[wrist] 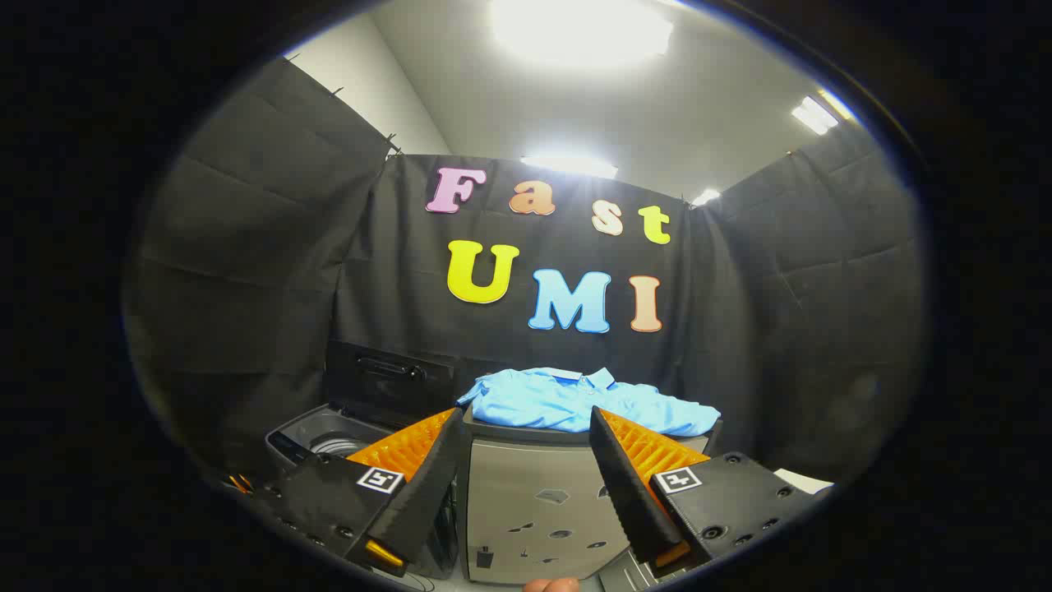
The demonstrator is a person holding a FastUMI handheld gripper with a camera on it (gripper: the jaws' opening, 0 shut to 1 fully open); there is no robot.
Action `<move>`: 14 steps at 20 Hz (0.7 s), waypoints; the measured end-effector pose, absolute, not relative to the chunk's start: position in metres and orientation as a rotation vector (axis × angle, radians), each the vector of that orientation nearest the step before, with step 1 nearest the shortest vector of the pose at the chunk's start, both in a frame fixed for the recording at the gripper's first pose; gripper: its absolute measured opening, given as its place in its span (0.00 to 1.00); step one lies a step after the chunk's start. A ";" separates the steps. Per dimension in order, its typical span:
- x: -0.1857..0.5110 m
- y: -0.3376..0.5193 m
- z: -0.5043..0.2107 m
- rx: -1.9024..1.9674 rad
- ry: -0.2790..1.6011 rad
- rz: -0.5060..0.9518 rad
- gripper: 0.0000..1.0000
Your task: Put the clothes into the washing machine and then close the washing machine lid.
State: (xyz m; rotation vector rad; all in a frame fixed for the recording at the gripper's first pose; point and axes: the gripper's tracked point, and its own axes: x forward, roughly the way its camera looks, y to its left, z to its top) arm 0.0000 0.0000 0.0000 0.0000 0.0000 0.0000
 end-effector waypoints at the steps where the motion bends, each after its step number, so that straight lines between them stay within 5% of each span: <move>1: 0.001 0.003 -0.001 -0.003 -0.001 0.002 0.95; 14: 0.004 0.011 0.003 -0.002 0.012 0.010 0.95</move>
